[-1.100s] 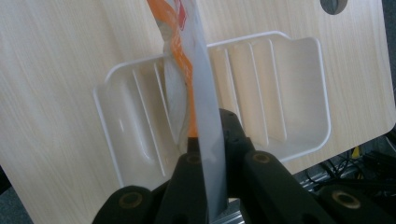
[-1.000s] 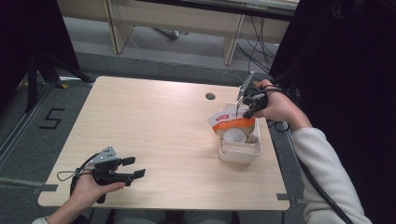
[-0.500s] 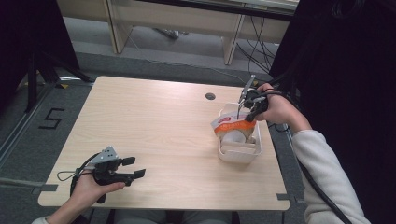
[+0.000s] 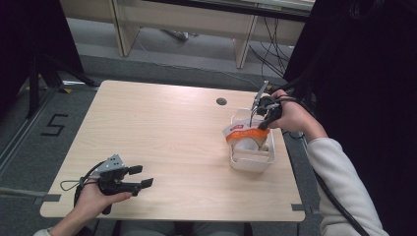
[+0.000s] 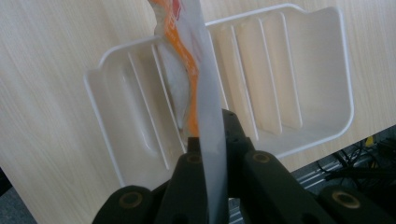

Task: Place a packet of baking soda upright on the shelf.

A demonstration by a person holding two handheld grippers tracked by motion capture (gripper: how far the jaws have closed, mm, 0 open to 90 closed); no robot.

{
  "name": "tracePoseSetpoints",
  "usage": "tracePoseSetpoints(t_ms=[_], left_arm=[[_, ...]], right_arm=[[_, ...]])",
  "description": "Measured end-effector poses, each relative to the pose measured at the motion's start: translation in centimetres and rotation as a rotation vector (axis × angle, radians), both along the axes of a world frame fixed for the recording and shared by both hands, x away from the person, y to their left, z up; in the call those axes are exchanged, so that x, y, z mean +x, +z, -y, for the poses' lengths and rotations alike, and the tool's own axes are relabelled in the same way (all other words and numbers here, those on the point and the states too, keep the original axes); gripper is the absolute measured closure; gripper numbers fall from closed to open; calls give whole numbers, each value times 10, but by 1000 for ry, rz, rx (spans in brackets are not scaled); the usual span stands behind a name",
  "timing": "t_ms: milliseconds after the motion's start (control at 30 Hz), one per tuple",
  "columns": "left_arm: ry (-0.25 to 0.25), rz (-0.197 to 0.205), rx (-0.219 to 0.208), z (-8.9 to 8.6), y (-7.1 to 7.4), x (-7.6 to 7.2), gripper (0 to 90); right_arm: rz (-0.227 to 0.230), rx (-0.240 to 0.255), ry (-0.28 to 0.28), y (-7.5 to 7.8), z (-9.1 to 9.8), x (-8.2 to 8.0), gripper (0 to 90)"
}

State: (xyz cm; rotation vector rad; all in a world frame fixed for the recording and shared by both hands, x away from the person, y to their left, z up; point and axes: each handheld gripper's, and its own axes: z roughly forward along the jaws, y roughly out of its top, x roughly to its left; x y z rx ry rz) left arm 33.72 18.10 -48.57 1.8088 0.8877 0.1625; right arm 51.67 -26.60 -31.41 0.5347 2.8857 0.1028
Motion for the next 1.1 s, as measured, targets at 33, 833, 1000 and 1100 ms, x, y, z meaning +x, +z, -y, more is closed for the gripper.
tracePoseSetpoints(t_ms=[33, 833, 1000, 1100], left_arm=[[1, 0, 1, 0, 0, 0, 294], [12, -5, -2, 0, 0, -1, 295], [3, -1, -2, 0, 0, 0, 295], [4, 0, 1, 0, 0, 0, 294]], right_arm=[[-3, 3, 28, -1, 2, 2, 900], [-18, 130, -92, 0, 6, -4, 652], [20, 234, -110, 6, 0, -8, 536], [31, 305, -126, 9, -7, -12, 491]])
